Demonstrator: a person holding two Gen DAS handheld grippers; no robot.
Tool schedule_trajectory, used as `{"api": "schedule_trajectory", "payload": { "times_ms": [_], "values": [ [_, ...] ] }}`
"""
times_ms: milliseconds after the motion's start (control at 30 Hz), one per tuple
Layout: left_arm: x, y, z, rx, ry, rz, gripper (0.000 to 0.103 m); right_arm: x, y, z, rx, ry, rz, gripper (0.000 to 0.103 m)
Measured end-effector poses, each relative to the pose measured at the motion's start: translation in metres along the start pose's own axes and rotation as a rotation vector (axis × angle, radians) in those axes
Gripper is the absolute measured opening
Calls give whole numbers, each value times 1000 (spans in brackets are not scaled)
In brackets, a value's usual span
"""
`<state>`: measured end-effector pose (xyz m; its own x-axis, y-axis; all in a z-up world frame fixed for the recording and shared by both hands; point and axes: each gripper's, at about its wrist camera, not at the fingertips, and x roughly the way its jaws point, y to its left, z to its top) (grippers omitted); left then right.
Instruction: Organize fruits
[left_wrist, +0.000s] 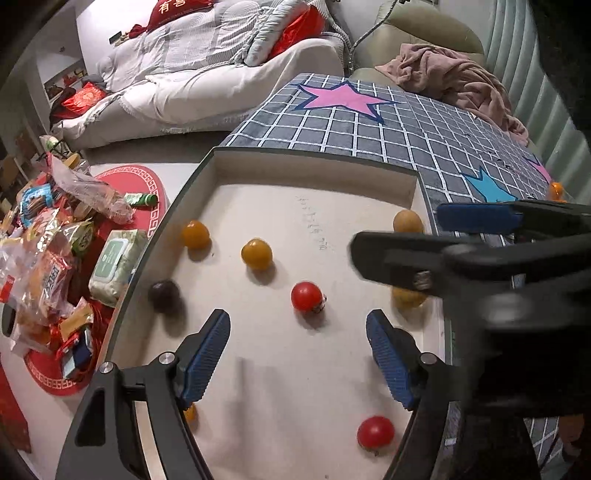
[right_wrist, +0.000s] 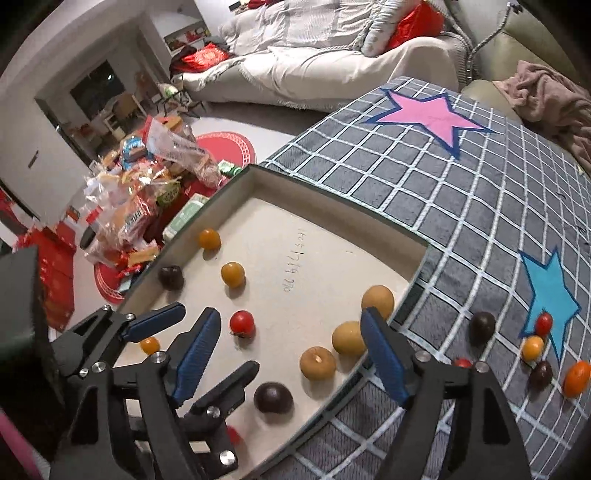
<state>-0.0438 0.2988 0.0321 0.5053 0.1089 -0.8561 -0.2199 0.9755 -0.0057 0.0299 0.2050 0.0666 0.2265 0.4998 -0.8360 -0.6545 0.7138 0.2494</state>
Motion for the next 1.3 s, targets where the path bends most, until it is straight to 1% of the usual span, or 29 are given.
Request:
{"api": "schedule_trajectory", "payload": {
  "times_ms": [67,167,200,233,267,333,433,567,833,967,1133,1200,1300],
  "values": [
    [-2,0,-3,-4,7,-1,77,-7,1,-5,-4,-3,-20,87],
    [-7,0,-9,-11,19,5,78,-14,3,-14,-8,3,-63,88],
    [-9,-1,-11,-13,22,6,81,-15,3,-17,-6,5,-70,88],
    [-11,-1,-13,-15,23,6,100,-17,2,-20,0,8,-81,91],
    [-13,-1,-15,-18,19,9,103,-19,1,-23,6,10,-87,102],
    [-21,-3,-18,-15,2,14,103,-23,0,-30,17,9,-93,103],
    [-27,-5,-23,-15,3,9,103,-29,-1,-40,32,17,-105,103],
    [-35,-8,-31,-5,6,27,103,-38,1,-51,44,21,-109,103],
    [-46,-15,-48,10,21,37,103,-50,13,-65,18,26,-159,103],
    [-53,-16,-55,13,17,66,103,-54,21,-69,2,26,-167,103],
    [-61,-14,-59,-2,18,72,103,-58,29,-74,-13,27,-177,103],
    [-63,-14,-61,-6,23,69,103,-58,30,-75,-16,32,-178,103],
    [-63,-14,-65,-9,67,70,103,-58,33,-78,-24,50,-189,103]
  ]
}}
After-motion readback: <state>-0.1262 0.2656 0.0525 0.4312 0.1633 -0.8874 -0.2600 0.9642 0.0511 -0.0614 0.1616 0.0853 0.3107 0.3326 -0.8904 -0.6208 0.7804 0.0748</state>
